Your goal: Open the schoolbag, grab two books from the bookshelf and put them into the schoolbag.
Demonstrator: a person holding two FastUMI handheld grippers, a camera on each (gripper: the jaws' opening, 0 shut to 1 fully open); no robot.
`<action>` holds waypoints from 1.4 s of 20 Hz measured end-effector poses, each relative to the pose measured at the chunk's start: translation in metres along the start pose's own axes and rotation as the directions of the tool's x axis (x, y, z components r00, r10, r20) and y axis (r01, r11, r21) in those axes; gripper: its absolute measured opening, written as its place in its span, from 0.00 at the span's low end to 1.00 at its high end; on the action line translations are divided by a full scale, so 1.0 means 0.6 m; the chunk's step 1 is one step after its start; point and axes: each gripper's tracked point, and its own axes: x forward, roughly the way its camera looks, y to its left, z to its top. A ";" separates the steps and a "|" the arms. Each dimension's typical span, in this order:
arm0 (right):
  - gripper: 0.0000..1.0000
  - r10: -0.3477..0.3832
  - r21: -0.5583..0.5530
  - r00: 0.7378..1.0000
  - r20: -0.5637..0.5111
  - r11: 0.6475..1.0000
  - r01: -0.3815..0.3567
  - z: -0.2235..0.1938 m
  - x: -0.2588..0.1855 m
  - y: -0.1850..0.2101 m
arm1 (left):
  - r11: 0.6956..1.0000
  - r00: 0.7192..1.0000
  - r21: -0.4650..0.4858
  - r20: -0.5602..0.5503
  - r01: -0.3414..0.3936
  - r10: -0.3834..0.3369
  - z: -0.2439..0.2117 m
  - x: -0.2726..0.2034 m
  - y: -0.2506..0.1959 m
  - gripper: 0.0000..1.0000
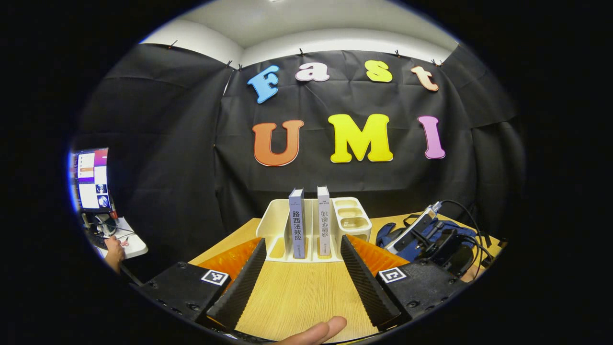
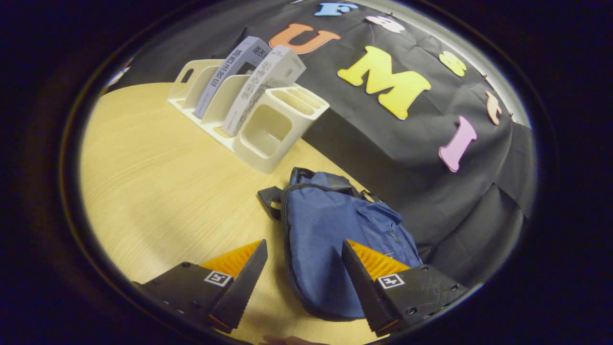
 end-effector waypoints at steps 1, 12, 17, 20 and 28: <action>0.94 -0.010 -0.013 1.000 -0.002 1.000 0.010 0.004 0.006 -0.002 | 1.000 1.000 -0.011 -0.003 0.006 -0.006 -0.002 0.002 -0.002 0.93; 0.92 -0.169 -0.135 0.986 0.004 0.977 0.168 0.052 0.011 -0.058 | 0.999 1.000 -0.043 -0.019 0.009 -0.010 -0.010 0.009 0.008 0.98; 0.78 -0.147 -0.091 0.988 -0.043 0.986 0.142 0.046 0.053 -0.059 | 0.999 1.000 -0.029 -0.009 0.017 -0.017 -0.009 0.008 0.006 0.98; 0.54 -0.078 -0.003 0.996 -0.049 0.997 0.078 0.052 0.058 -0.069 | 0.999 0.999 -0.023 0.014 0.040 -0.040 -0.004 0.014 0.003 0.98; 0.06 0.004 0.117 1.000 -0.011 0.993 -0.003 0.077 0.054 -0.159 | 0.999 0.999 -0.011 -0.015 0.039 -0.039 -0.032 0.040 0.005 0.98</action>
